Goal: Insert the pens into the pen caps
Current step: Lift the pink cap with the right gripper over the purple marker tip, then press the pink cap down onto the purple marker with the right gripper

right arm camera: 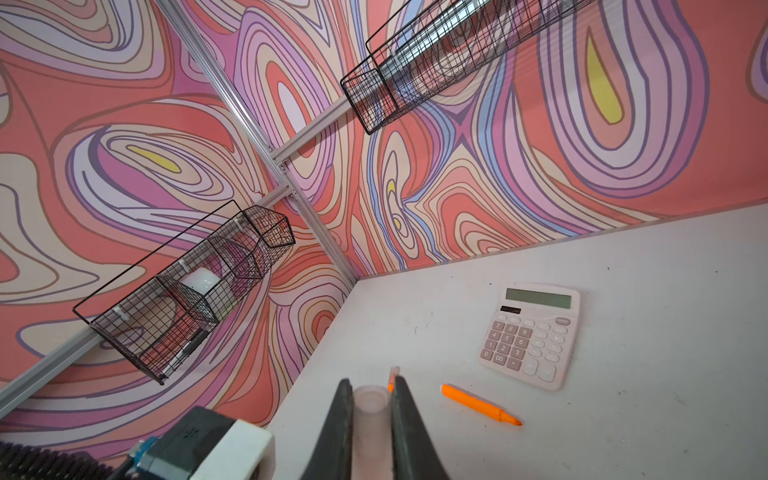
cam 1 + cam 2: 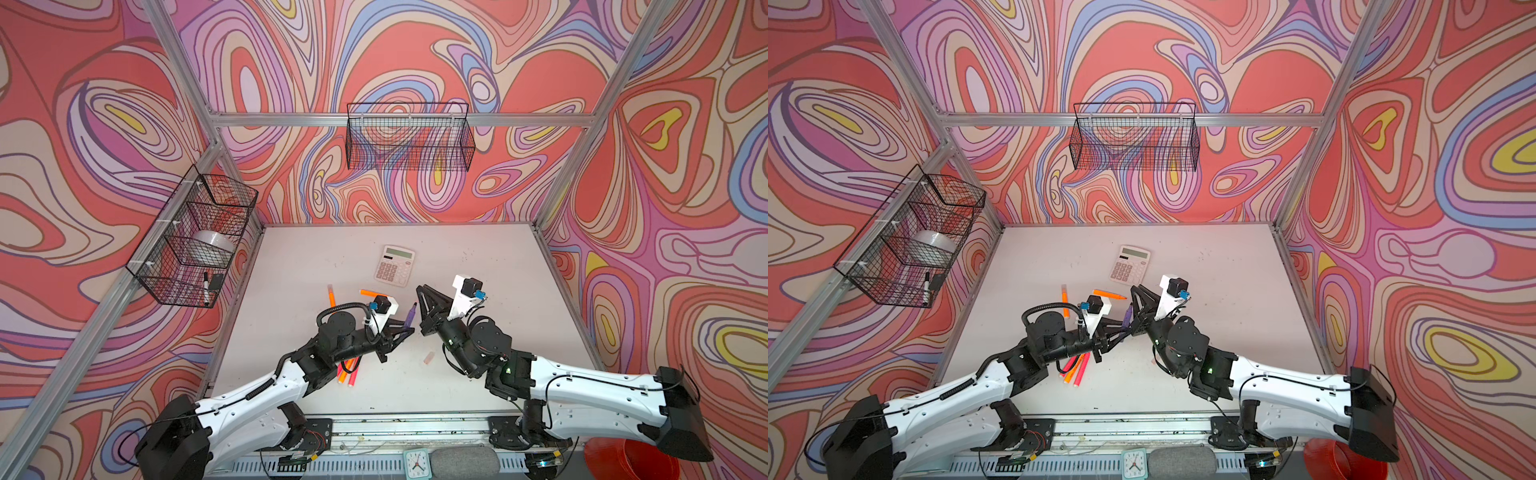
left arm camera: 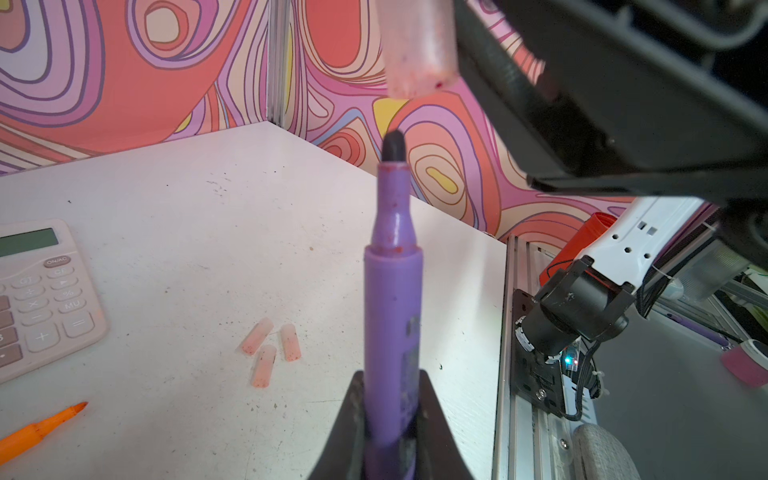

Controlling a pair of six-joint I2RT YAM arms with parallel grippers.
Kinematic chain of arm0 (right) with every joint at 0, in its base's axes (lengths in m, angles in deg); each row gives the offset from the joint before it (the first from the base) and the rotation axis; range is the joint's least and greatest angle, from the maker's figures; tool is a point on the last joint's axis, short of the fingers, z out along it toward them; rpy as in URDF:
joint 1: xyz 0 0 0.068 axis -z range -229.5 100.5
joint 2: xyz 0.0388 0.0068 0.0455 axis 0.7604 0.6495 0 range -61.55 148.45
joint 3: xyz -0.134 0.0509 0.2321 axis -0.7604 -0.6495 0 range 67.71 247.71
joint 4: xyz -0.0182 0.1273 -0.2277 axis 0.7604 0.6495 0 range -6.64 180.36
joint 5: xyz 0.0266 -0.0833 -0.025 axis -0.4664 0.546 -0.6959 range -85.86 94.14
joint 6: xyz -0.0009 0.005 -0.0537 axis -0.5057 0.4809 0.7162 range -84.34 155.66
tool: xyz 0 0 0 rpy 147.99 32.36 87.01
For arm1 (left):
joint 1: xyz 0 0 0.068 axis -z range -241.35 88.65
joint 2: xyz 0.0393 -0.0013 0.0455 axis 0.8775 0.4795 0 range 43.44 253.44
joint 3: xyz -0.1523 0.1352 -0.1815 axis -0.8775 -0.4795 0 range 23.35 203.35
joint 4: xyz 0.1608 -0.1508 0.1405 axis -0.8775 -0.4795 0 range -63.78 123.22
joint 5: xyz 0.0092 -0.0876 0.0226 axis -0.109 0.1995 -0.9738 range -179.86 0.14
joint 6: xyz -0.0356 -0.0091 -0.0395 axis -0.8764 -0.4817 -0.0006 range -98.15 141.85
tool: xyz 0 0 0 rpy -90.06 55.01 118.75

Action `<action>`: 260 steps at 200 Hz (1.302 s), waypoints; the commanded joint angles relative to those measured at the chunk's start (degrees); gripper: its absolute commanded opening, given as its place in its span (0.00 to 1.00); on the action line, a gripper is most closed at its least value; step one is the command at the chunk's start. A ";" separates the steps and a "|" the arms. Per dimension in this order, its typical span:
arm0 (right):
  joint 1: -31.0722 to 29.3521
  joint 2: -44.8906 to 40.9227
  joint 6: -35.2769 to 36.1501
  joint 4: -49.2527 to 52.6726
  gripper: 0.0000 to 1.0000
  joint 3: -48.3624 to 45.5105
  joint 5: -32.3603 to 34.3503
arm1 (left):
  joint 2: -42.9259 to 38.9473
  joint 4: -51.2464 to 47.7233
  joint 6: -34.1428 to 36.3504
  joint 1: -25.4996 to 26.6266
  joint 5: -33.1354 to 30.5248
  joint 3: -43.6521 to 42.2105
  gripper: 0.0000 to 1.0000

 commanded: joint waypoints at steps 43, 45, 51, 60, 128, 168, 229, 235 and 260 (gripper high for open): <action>0.29 2.60 -1.99 -1.78 0.00 -1.23 -0.13 | -1.14 2.66 0.53 0.09 0.55 0.02 0.00; 0.33 2.65 -2.04 -1.76 0.00 -1.23 -0.13 | -1.14 2.68 0.53 0.13 0.49 -0.01 0.00; 0.36 2.90 -2.14 -1.84 0.00 -1.31 -0.13 | -1.14 2.62 0.45 0.08 0.33 0.06 0.00; 0.36 3.06 -2.41 -2.10 0.00 -1.44 -0.26 | -1.25 2.48 0.38 0.09 -0.07 0.06 0.00; 0.29 2.86 -5.59 -1.80 0.00 -4.18 -2.54 | -1.79 3.95 -1.72 0.12 -2.53 -0.85 0.00; 0.32 3.06 -4.04 -1.74 0.00 -4.57 -7.06 | -2.36 5.10 -2.24 0.08 -1.18 -1.34 0.00; 0.29 0.38 -5.00 -0.20 0.36 -7.69 -6.90 | -3.43 6.95 -2.28 0.14 -0.78 -2.49 0.00; 0.27 -0.31 -5.03 -0.13 0.40 -8.17 -6.56 | -3.57 6.77 -2.13 0.08 -0.81 -2.53 0.00; 0.29 -3.32 -4.56 1.15 0.56 -9.38 -5.50 | -3.68 6.53 -1.71 0.12 -0.95 -2.50 0.00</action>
